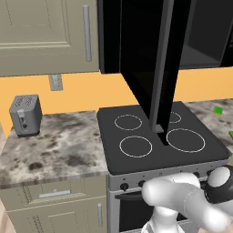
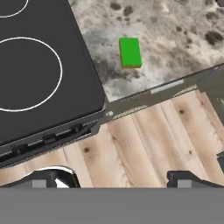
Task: Place the sponge inside the microwave to prepare for sanitizing.
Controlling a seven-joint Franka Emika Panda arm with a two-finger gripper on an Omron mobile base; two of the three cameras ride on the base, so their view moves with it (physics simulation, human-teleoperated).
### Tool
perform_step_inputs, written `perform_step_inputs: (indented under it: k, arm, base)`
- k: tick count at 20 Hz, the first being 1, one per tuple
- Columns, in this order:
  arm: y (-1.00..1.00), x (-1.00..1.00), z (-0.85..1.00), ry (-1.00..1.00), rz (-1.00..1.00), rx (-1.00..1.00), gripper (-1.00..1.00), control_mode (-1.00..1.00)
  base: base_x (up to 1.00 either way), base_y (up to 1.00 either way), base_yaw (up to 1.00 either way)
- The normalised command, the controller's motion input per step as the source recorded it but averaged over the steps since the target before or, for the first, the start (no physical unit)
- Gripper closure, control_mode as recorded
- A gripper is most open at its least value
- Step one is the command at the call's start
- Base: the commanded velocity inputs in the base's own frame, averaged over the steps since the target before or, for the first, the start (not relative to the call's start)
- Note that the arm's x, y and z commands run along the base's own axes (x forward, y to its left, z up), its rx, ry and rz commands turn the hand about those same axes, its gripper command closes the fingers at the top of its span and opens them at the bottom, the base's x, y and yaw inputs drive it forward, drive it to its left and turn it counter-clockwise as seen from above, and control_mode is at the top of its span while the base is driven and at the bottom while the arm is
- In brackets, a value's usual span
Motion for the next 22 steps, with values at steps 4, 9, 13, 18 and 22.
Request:
perform_step_inputs:
  k: [4, 9, 13, 18, 22]
  arm:
    - [-0.77, 0.89, -0.19, 0.08, -0.02, -0.01, -1.00, -1.00]
    - [-0.60, 0.42, -0.32, 0.00, 0.02, 0.19, -1.00, -1.00]
    - [-0.38, 0.29, -0.23, 0.01, 0.02, 0.13, -1.00, -1.00]
    - [-0.29, 0.24, -0.34, 0.00, 0.00, 0.00, -1.00, -1.00]
    - [-0.14, 0.25, -0.38, -0.04, 0.01, -0.05, -1.00, -1.00]
  base:
    - [0.00, 0.00, 0.00]
    - [0.00, 0.00, 0.00]
    - [0.00, 0.00, 0.00]
    - [0.00, 0.00, 0.00]
    - [0.00, 0.00, 0.00]
